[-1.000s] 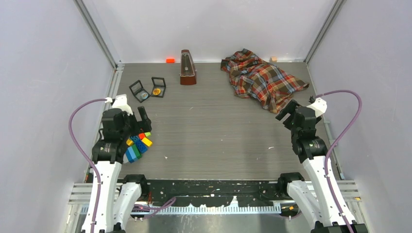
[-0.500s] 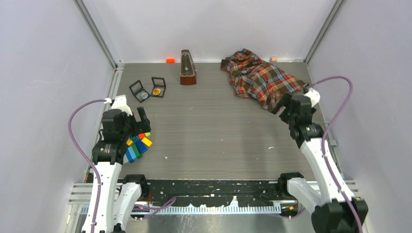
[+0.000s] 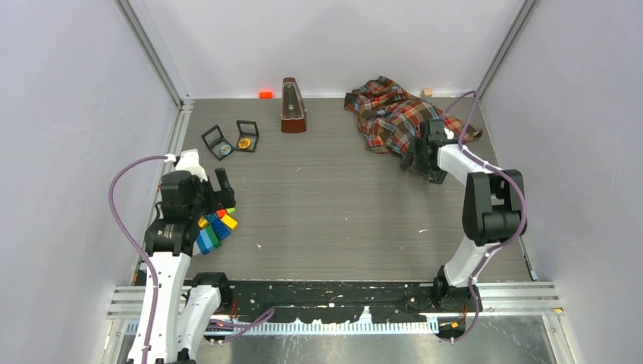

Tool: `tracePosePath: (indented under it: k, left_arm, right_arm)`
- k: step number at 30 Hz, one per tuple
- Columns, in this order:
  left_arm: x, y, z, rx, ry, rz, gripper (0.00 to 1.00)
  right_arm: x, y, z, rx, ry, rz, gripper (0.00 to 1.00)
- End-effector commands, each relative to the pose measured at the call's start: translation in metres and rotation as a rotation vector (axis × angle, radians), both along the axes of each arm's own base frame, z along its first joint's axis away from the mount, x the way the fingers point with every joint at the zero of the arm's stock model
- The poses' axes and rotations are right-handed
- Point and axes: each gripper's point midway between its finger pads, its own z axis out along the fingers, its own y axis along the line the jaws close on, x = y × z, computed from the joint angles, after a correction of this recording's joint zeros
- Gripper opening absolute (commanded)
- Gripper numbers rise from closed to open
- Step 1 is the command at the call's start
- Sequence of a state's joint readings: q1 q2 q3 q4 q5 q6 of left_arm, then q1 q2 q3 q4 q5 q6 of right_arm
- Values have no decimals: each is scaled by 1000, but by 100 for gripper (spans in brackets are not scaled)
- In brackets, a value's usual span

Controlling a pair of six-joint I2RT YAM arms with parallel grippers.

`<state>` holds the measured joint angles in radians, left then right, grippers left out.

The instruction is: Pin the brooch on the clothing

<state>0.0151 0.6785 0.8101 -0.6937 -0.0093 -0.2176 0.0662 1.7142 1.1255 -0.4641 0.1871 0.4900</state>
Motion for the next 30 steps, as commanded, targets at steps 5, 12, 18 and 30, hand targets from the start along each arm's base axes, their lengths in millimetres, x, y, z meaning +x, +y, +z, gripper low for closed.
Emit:
tracePosePath:
  k: [5, 12, 18, 30]
  left_arm:
    - [3, -5, 6, 4, -33, -44, 100]
    - [4, -7, 6, 0, -34, -57, 100]
    - [4, -8, 6, 0, -36, -63, 100]
    - [5, -79, 9, -110, 18, -350, 89]
  right_arm:
    - [47, -6, -3, -54, -26, 7, 87]
    - [52, -26, -3, -169, -2, -6, 87]
    - [61, -31, -17, -213, 43, 16, 60]
    - [55, -32, 153, -227, -228, 44, 0]
